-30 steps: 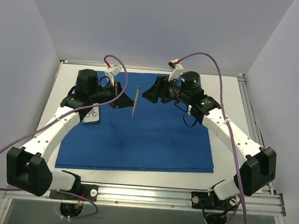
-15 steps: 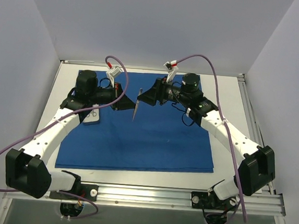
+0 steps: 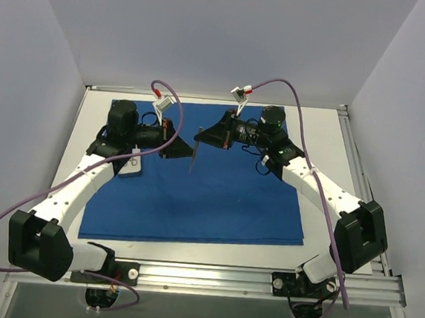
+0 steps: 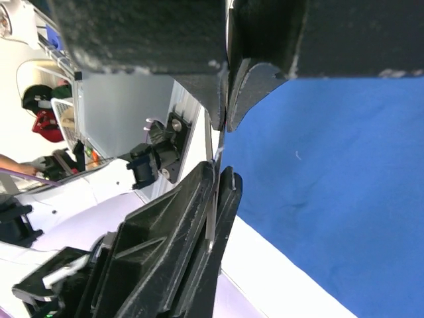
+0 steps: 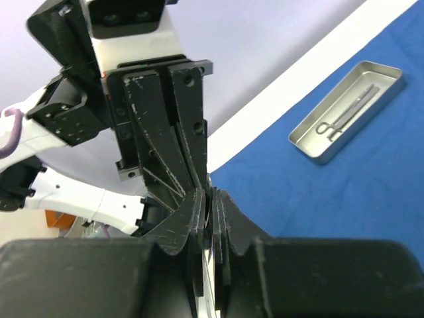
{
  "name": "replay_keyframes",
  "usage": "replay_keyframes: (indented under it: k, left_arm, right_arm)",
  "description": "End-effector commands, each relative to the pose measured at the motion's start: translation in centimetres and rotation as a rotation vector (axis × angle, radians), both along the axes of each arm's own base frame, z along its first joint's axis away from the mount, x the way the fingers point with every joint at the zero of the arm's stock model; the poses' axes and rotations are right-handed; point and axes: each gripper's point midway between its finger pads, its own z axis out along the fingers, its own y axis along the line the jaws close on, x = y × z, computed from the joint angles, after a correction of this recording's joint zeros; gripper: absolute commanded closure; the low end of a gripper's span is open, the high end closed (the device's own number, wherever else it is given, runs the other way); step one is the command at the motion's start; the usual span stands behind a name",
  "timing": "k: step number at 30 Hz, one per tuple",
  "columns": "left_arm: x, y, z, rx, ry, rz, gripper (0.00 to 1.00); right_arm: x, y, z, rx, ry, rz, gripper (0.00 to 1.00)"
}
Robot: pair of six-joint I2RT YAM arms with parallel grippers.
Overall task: Open and lay out the surgical kit
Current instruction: Place the medical item in the surgical kit.
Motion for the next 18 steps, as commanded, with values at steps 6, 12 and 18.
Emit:
replay_keyframes:
  k: [6, 12, 18]
  left_arm:
    - [-0.4, 0.5, 1.5, -0.01, -0.115, 0.012, 0.37]
    - [-0.7, 1.1, 2.2, -0.053, -0.207, 0.075, 0.27]
    - [-1.4, 1.5, 3.8, -0.126, -0.271, 0.102, 0.22]
  right_arm:
    - [-0.9, -0.5, 1.5, 0.062, -0.024, 0.023, 1.0]
    - [-1.1, -1.2, 1.3, 0.028, -0.002, -0.017, 1.0]
    - [-1.9, -1.3, 1.7, 0.031, -0.012, -0.004, 1.0]
